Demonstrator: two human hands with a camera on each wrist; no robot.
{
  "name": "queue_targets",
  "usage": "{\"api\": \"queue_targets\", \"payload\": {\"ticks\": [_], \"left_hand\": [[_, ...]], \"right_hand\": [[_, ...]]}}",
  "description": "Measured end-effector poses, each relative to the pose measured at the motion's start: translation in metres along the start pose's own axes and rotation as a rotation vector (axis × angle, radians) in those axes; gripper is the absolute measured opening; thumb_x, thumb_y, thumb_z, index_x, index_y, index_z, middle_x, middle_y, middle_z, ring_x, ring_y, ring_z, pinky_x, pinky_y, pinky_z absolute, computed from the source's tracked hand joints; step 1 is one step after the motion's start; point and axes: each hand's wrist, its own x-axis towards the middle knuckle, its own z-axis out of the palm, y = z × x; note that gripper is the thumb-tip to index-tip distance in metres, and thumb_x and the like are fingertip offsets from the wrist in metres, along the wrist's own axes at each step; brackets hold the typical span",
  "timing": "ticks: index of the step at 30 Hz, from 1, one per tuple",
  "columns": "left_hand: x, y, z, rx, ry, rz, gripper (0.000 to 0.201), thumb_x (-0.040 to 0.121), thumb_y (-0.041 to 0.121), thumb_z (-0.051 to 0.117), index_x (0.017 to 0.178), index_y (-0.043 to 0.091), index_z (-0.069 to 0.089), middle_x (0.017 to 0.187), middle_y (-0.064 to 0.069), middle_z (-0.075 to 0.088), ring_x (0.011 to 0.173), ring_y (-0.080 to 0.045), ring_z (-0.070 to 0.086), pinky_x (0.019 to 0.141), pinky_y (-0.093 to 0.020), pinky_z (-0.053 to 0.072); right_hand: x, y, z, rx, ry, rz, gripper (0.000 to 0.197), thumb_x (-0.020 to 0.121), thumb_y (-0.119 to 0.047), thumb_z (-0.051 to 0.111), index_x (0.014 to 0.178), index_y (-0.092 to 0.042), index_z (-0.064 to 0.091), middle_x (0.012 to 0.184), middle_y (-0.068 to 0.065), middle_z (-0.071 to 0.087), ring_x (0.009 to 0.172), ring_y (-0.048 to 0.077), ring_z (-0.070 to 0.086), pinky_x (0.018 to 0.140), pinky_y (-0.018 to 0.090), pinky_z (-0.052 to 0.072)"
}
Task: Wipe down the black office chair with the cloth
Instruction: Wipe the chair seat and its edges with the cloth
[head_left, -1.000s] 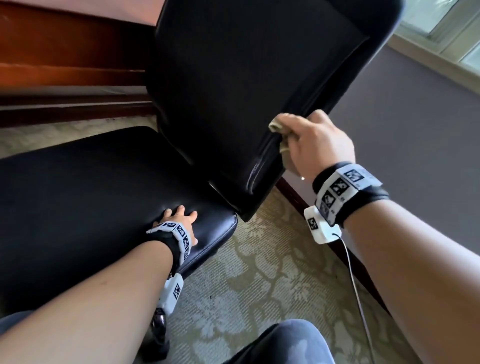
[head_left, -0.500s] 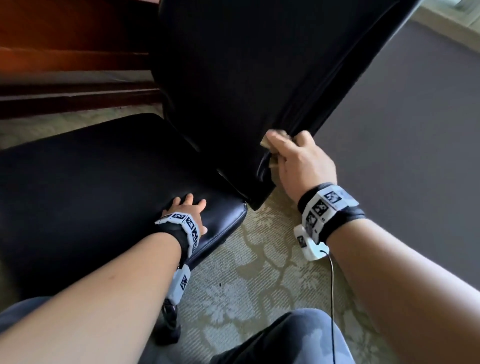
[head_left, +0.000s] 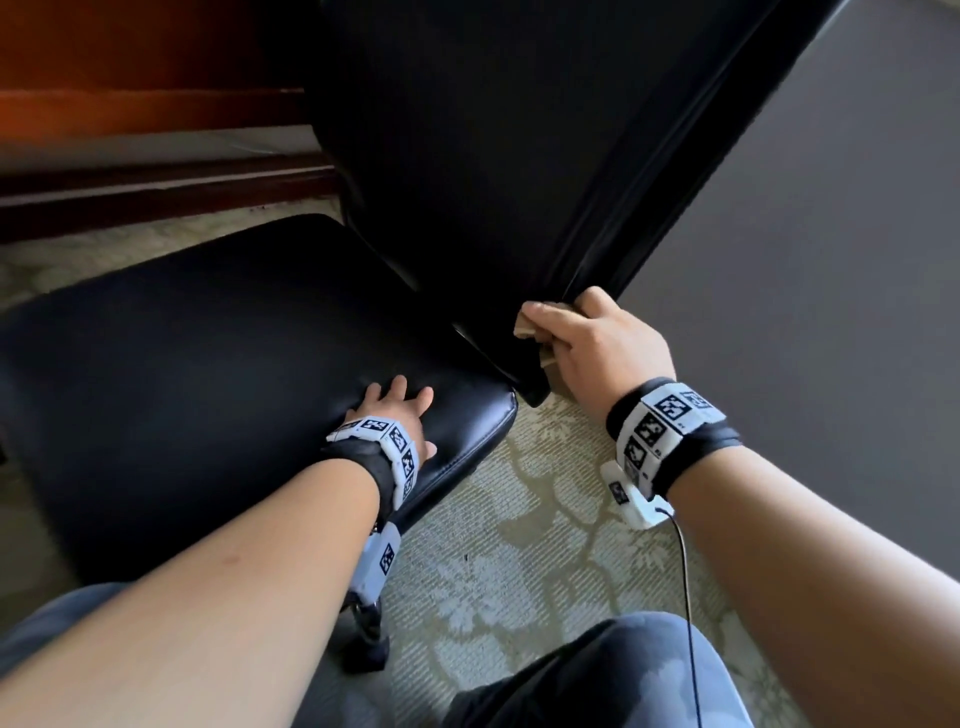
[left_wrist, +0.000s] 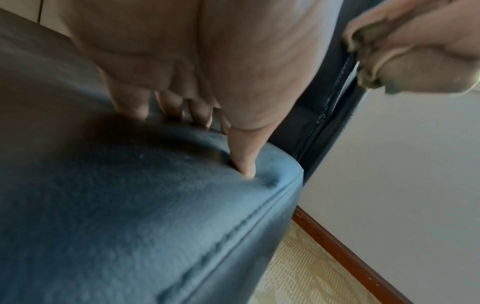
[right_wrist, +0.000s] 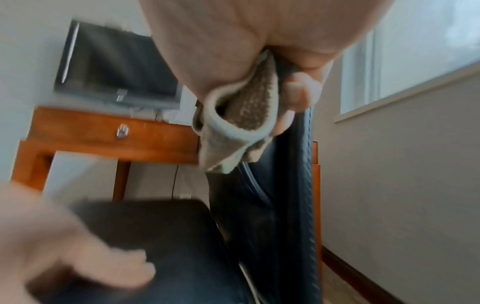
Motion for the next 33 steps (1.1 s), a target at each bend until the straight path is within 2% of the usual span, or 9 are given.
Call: {"api": "queue_targets", "payload": {"ticks": [3, 6, 10, 13, 17, 20, 26, 30, 33], "left_hand": [[0.003, 0.000, -0.003, -0.037, -0.066, -0.015, 0.086, 0.101, 0.043, 0.060, 0.166, 0.042, 0.003, 0.175, 0.004, -0.013, 0.162, -0.032, -0.011, 0.124, -0.059, 0.024], [0.001, 0.000, -0.002, -0.048, -0.025, 0.009, 0.085, 0.101, 0.041, 0.061, 0.166, 0.042, 0.006, 0.176, 0.004, -0.011, 0.162, -0.032, -0.009, 0.126, -0.058, 0.024], [-0.005, -0.003, -0.001, -0.073, 0.002, 0.024, 0.084, 0.100, 0.040, 0.061, 0.166, 0.041, 0.009, 0.176, 0.003, -0.008, 0.162, -0.032, -0.008, 0.126, -0.058, 0.023], [-0.007, -0.003, -0.003, -0.073, -0.001, 0.027, 0.085, 0.099, 0.039, 0.060, 0.166, 0.040, 0.009, 0.176, 0.003, -0.008, 0.162, -0.033, -0.007, 0.126, -0.057, 0.025], [-0.004, -0.002, -0.002, -0.079, 0.000, 0.027, 0.085, 0.099, 0.039, 0.061, 0.166, 0.040, 0.009, 0.176, 0.002, -0.007, 0.162, -0.033, -0.006, 0.126, -0.058, 0.024], [-0.002, 0.000, -0.002, -0.069, -0.018, 0.006, 0.086, 0.099, 0.040, 0.061, 0.166, 0.041, 0.008, 0.176, 0.003, -0.009, 0.162, -0.033, -0.007, 0.126, -0.059, 0.023], [0.001, -0.002, 0.001, -0.067, -0.002, 0.014, 0.084, 0.100, 0.040, 0.060, 0.166, 0.040, 0.008, 0.176, 0.003, -0.008, 0.162, -0.033, -0.006, 0.125, -0.058, 0.027], [0.008, -0.002, 0.002, -0.040, -0.046, -0.020, 0.087, 0.101, 0.048, 0.059, 0.165, 0.046, 0.001, 0.175, 0.007, -0.015, 0.162, -0.030, -0.011, 0.124, -0.057, 0.025], [0.002, 0.000, -0.002, -0.061, -0.044, 0.002, 0.085, 0.100, 0.041, 0.060, 0.166, 0.043, 0.005, 0.176, 0.005, -0.012, 0.162, -0.031, -0.010, 0.126, -0.058, 0.025]], "right_hand": [[-0.009, -0.005, -0.006, 0.291, 0.149, 0.079, 0.039, 0.098, -0.026, 0.062, 0.131, -0.045, 0.065, 0.098, -0.008, 0.056, 0.085, 0.015, 0.062, 0.074, 0.029, 0.052], [-0.025, -0.016, -0.012, 0.396, 0.146, 0.168, 0.030, 0.096, -0.035, 0.063, 0.126, -0.042, 0.067, 0.099, -0.010, 0.059, 0.092, 0.011, 0.061, 0.084, 0.036, 0.055], [0.003, -0.021, -0.051, 0.353, 0.360, 0.232, 0.039, 0.092, -0.065, 0.054, 0.115, -0.038, 0.072, 0.098, -0.009, 0.060, 0.091, 0.005, 0.056, 0.081, 0.020, 0.041], [0.033, -0.010, -0.072, 0.268, 0.487, 0.185, 0.027, 0.099, -0.052, 0.053, 0.111, -0.039, 0.074, 0.101, -0.006, 0.061, 0.089, 0.008, 0.059, 0.076, 0.023, 0.045], [0.032, -0.003, -0.041, 0.087, 0.370, 0.055, 0.019, 0.100, -0.040, 0.056, 0.105, -0.035, 0.074, 0.095, -0.004, 0.057, 0.073, 0.021, 0.060, 0.060, 0.035, 0.054], [0.022, -0.006, -0.024, 0.005, 0.218, -0.027, 0.015, 0.099, -0.038, 0.059, 0.102, -0.035, 0.074, 0.091, -0.004, 0.055, 0.070, 0.025, 0.060, 0.057, 0.034, 0.053], [0.030, -0.003, -0.030, 0.083, 0.389, 0.071, 0.015, 0.099, -0.035, 0.058, 0.100, -0.034, 0.073, 0.094, -0.004, 0.056, 0.069, 0.022, 0.059, 0.056, 0.033, 0.051], [0.004, -0.010, 0.000, 0.043, 0.137, 0.002, 0.015, 0.098, -0.036, 0.059, 0.103, -0.036, 0.073, 0.092, -0.005, 0.053, 0.069, 0.023, 0.060, 0.056, 0.032, 0.051], [0.013, -0.004, -0.019, 0.194, 0.341, 0.082, 0.014, 0.097, -0.033, 0.062, 0.099, -0.035, 0.076, 0.094, -0.006, 0.060, 0.077, 0.014, 0.061, 0.068, 0.024, 0.049]]}}
